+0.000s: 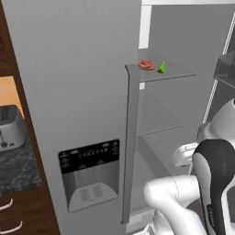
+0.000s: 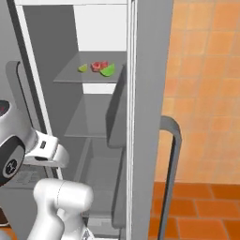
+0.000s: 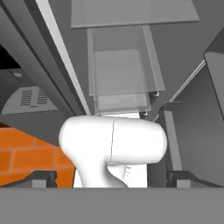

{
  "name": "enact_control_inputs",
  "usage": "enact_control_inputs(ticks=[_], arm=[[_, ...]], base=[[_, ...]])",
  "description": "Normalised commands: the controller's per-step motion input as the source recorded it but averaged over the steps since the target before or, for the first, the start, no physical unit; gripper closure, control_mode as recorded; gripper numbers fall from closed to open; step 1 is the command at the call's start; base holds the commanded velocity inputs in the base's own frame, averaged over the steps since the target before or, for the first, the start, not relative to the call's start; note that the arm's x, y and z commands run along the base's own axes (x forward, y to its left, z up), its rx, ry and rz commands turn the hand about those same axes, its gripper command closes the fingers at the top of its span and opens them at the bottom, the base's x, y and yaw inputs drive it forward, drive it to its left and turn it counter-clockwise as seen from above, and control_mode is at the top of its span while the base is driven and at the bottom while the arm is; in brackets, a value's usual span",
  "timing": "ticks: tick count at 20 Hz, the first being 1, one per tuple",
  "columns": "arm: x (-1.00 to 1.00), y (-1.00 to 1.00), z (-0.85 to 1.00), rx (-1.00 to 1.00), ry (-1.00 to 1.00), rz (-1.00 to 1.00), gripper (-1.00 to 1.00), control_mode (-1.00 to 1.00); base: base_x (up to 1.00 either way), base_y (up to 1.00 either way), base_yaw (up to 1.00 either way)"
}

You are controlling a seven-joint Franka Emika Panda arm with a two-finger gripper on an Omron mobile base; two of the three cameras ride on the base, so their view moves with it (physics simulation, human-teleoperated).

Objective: Place one lemon wedge and one steak in each tupperware on the nearby counter, to pack two identical lunches.

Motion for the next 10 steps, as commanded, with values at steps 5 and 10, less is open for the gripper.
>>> enact_control_inputs(ticks=[5, 10], arm=[[0.00, 0.00, 0.00, 0.00, 0.00, 0.00, -1.00, 1.00], [0.00, 0.00, 0.00, 0.00, 0.00, 0.00, -1.00, 1.00]], base=[[0.47, -0.28, 0.00], [0.01, -0.48, 0.05]])
